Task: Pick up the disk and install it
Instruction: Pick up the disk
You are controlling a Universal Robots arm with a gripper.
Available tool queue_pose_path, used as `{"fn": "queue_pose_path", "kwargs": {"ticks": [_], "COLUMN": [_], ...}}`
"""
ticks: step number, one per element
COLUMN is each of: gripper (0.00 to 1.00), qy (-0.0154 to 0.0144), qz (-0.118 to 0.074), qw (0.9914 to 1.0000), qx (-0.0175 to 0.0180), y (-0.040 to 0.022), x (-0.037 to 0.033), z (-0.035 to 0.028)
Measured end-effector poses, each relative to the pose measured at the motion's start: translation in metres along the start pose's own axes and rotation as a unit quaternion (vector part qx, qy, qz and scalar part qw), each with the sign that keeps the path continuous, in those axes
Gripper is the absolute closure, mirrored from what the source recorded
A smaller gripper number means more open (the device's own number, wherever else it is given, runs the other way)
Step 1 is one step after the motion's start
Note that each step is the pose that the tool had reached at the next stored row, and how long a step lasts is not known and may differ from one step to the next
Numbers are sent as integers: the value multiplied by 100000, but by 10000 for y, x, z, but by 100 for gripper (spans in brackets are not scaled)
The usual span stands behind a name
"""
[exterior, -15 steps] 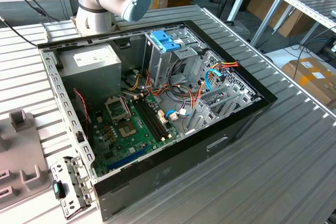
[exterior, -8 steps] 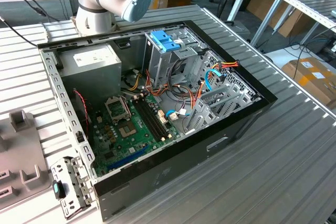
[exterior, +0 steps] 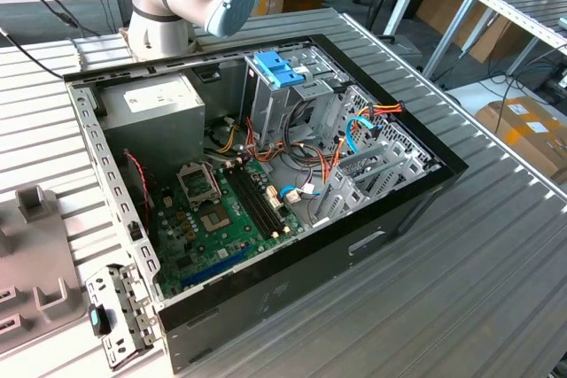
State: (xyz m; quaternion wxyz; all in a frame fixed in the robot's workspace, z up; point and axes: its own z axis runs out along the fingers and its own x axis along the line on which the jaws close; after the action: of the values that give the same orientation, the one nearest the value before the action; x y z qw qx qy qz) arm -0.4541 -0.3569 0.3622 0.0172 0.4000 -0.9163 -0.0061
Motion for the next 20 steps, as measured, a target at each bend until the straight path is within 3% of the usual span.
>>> {"fn": "queue_pose_path", "kwargs": {"ticks": [10, 14, 18, 20], "gripper": [89, 89, 89, 89], "qy": [-1, 42, 142, 199], "qz": [-116, -1819, -6390, -9424], "qw": [100000, 99983, 99795, 99554], "qx": [2, 52, 190, 298], "y": [0, 0, 0, -1], "x": [0, 0, 0, 0], "z": [0, 0, 1, 2]}}
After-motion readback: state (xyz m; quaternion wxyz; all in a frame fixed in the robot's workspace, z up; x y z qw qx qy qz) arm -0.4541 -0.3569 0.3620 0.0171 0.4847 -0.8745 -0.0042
